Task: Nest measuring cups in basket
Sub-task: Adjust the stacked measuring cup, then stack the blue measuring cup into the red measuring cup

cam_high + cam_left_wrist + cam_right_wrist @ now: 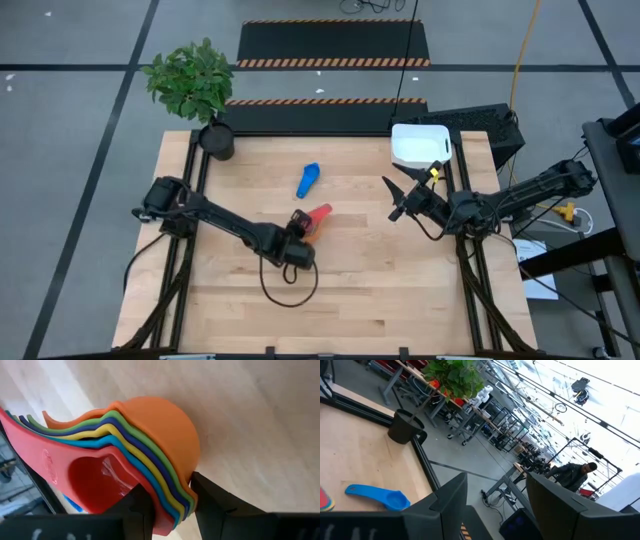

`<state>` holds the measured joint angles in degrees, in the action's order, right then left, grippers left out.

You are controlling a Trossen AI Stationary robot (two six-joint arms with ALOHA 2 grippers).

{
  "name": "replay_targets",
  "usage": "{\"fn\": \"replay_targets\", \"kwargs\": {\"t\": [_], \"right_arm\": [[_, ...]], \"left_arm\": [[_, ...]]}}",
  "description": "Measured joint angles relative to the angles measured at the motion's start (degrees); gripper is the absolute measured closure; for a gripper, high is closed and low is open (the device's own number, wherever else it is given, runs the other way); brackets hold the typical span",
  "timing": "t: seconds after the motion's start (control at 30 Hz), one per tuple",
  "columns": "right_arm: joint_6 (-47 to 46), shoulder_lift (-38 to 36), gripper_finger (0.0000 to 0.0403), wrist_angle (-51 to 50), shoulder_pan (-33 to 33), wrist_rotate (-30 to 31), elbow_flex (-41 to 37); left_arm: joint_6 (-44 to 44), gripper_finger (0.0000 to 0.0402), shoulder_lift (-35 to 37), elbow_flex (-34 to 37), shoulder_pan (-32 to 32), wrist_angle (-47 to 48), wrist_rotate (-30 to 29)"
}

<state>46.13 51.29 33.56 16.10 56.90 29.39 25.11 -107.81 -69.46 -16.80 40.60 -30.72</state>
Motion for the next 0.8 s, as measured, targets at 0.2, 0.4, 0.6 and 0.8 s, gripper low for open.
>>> {"fn": "replay_targets", "kwargs": {"t": [0.2,0.4,0.6,0.8], "right_arm": [[-0.4,0.0,0.0206,0.0,0.0,0.0,0.0],[-0.3,0.0,0.0206,-0.2,0.1,0.3,0.0],[-0.4,0.0,0.0206,-0.3,0.1,0.3,0.0],[-0.9,0.0,0.0206,-0.4,0.1,0.4,0.0]], "left_arm": [[4.0,0.0252,-4.5,-3.6,-1.4,0.7,-5.2],[1.1,0.0100,-5.4,-4.9,-1.7,0.5,-8.6],[-11.4,0.0046,-1.0,-7.0,-2.2,7.4,-9.4],[-24.4,0.0077,7.5,-7.7,-3.2,13.9,-8.2]]}}
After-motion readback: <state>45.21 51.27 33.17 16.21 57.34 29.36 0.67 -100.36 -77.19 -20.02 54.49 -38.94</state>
